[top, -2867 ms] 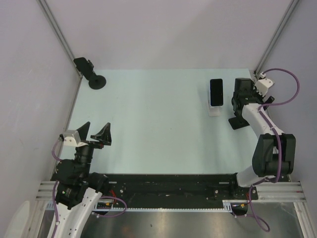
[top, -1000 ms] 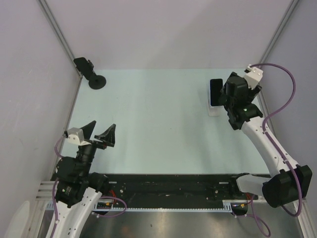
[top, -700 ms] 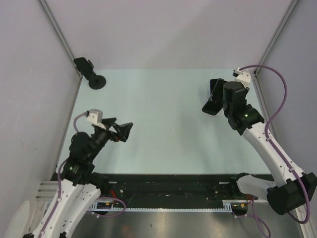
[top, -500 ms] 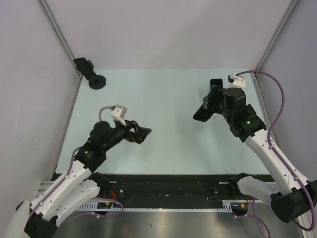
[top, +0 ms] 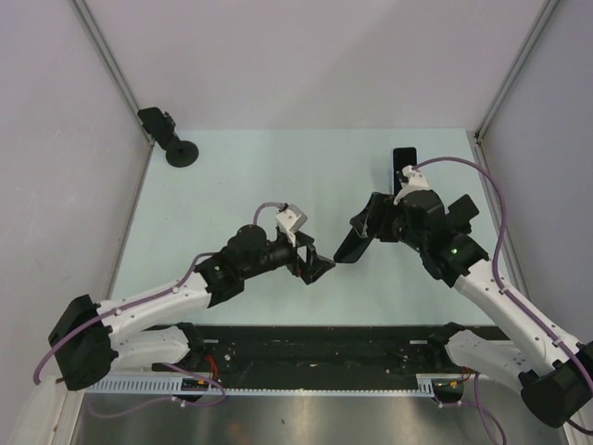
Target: Remove the phone from the phone stand
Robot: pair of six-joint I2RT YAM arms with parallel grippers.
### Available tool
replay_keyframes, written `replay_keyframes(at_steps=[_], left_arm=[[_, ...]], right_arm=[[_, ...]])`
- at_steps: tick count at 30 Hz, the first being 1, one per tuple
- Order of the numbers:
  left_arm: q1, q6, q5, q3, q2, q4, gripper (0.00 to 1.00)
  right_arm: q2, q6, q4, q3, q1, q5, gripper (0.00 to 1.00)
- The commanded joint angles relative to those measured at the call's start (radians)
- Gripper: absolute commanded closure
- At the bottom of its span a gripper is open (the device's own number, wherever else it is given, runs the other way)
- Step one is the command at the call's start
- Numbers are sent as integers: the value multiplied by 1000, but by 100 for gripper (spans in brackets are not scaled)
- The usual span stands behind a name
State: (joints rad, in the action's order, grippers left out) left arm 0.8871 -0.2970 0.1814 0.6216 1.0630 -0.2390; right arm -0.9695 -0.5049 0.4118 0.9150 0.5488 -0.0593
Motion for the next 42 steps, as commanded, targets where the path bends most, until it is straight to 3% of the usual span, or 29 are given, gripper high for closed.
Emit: replay_keyframes(at_steps=[1,5,17,20,23,25,26,29,31,32,34,35,38,42], left_arm=[[56,96,-31,84,63,-102,0],[61,105,-22,110,149,-111,1],[69,88,-8,78,229,-112,21],[69,85,-3,75,232,-112,35],[69,85,0,70,221,-112,63],[69,84,-5,69,212,-112,74],[69,82,-5,67,207,-112,86],[69,72,-14,61,186,-112,100],[67,59,-43,56,172,-112,100],[69,43,-52,47,166,-112,100],[67,29,-72,40,146,-112,100],[62,16,-94,32,140,-111,100],[37,-5,-115,9,108,-109,100],[-63,-71,-74,-25,46,-80,100]], right_arm=[[34,-55,-146,-7,30,77,100],[40,-70,-182,-25,48,110,100],[71,-75,-200,-42,56,110,100],[69,-80,-206,-44,56,119,100],[64,-83,-208,-45,56,121,100],[63,-86,-211,-47,56,121,100],[63,-87,-211,-48,56,119,100],[64,-89,-217,-51,56,122,100],[66,-86,-217,-53,57,128,89],[69,-84,-217,-53,56,128,73],[81,-78,-214,-53,57,127,54],[90,-64,-209,-53,54,124,36],[126,-55,-188,-53,48,101,11],[195,-31,-122,-53,17,69,0]])
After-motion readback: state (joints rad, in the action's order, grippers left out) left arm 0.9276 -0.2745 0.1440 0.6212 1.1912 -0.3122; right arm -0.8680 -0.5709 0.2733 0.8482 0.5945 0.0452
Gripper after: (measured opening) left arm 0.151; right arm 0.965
